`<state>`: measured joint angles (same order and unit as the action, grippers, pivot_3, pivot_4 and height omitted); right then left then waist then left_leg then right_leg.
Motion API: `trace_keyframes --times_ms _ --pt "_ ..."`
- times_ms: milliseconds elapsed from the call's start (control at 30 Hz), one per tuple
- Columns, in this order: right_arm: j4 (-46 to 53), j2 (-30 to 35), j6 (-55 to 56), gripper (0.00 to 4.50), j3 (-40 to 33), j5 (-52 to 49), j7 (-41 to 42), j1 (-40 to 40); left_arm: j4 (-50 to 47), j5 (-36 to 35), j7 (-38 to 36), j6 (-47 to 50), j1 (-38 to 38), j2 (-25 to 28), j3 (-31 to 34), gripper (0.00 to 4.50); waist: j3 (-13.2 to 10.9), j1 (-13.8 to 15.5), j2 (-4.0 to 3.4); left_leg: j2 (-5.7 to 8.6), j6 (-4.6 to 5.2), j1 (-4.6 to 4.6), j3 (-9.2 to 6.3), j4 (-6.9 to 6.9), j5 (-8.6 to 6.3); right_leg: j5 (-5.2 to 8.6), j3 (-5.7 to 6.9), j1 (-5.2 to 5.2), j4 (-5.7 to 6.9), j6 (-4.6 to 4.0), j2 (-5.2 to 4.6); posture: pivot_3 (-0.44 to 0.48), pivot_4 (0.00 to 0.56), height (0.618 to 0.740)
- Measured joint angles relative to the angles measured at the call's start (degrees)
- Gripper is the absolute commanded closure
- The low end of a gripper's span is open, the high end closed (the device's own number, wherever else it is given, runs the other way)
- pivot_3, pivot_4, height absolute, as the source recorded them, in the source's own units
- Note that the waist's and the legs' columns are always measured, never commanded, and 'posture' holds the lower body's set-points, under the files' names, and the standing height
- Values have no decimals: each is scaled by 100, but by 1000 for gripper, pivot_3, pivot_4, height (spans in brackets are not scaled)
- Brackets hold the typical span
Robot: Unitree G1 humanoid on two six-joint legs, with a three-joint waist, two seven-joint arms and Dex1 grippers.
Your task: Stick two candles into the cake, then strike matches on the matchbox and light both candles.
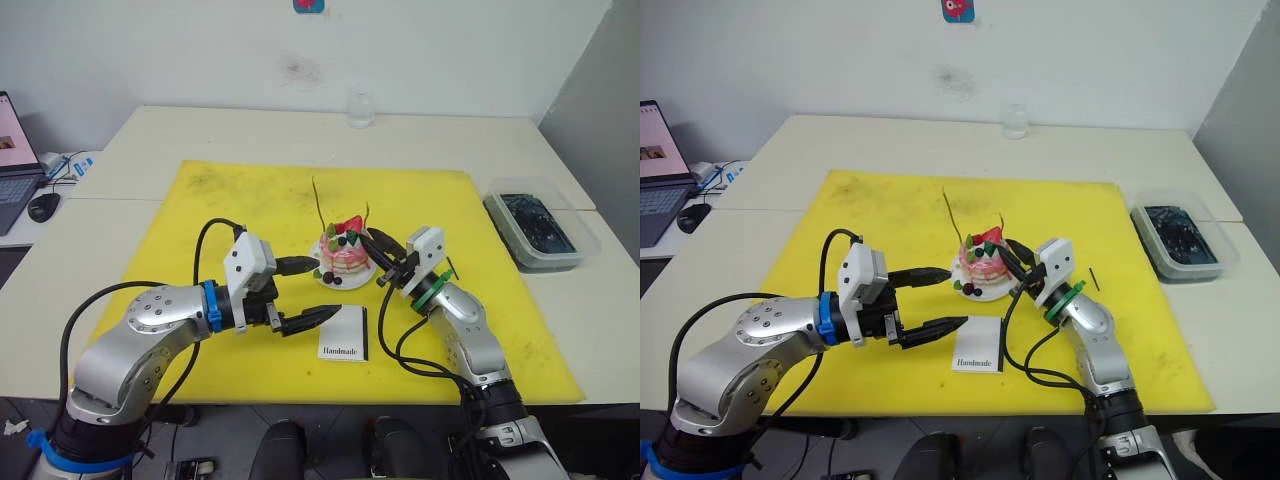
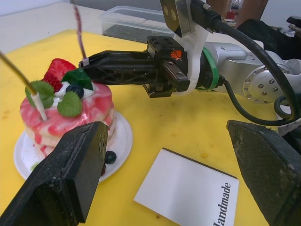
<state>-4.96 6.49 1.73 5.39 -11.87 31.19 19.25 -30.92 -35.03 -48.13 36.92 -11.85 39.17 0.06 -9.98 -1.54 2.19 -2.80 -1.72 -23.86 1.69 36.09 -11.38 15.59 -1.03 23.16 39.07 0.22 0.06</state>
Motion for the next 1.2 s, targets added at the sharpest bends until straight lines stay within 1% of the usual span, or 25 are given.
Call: trace_keyframes --times_ms 100,233,400,500,667,767,833,900,933,967,1067,1200 --pt "83 49 -92 1734 -36 -17 -55 1 10 175 3 -50 -5 2 -149 0 0 0 0 1 0 -1 0 -1 0 0 1 1 -1 0 0 0 150 740" --pt "376 143 -247 1734 -84 -46 -125 4 127 441 20 -121 -48 -1 -370 0 0 0 0 1 0 -1 -1 -1 0 0 2 1 -1 0 1 0 150 740" --pt "858 411 -607 1734 -167 -131 -128 -19 248 440 105 54 -142 39 -273 0 0 0 0 -1 0 -3 -1 -2 0 0 2 2 -1 0 0 0 150 740" --pt "1435 882 -976 1734 -328 -281 -56 -253 420 -120 131 790 -186 251 194 0 0 4 0 0 0 -5 -3 -2 0 2 5 2 -5 1 -2 0 150 740" --pt "2124 1796 -1749 1734 -484 -336 172 -709 625 -1837 206 2600 -247 496 1043 0 -1 -2 0 1 0 -4 -3 -2 0 3 5 3 -4 2 -7 0 150 740" --pt "2573 2402 -2278 1734 -521 -503 477 -962 757 -2721 393 3583 -311 658 1237 0 -2 1 1 1 0 -2 -6 -2 0 3 8 1 -3 2 -7 0 150 740" --pt "2841 2676 -2603 2092 -540 -631 643 -1091 924 -3143 630 4144 -411 663 1273 0 -2 1 1 2 0 -1 -6 -1 0 3 7 1 -2 2 -6 0 150 740" --pt "3074 2926 -2804 2594 -505 -708 805 -1252 1202 -3410 1011 4599 -551 465 1286 0 -1 5 0 5 0 0 -8 -1 0 3 8 -1 -1 2 -7 0 150 740" --pt "3185 3035 -2906 2998 -458 -720 873 -1326 1412 -3508 1277 4825 -636 258 1287 0 -1 9 1 6 0 -1 -9 0 0 2 9 -1 -2 3 -7 0 150 740" --pt "3275 3097 -2993 3300 -402 -725 909 -1374 1578 -3582 1484 4990 -664 99 1284 0 -2 7 4 7 0 -1 -8 1 0 2 8 -1 -2 3 -7 0 150 740" --pt "3480 3218 -3236 4396 -302 -724 969 -1446 1941 -3732 1997 5391 -804 -306 1283 0 -4 6 7 8 0 -3 -5 1 0 2 5 0 -3 4 -7 0 150 740" --pt "3644 3407 -3500 4456 -25 -713 1068 -1554 2295 -3728 2601 5528 -1086 -828 1251 0 -4 10 8 11 0 -5 -8 1 0 2 7 0 -4 4 -7 0 150 740"
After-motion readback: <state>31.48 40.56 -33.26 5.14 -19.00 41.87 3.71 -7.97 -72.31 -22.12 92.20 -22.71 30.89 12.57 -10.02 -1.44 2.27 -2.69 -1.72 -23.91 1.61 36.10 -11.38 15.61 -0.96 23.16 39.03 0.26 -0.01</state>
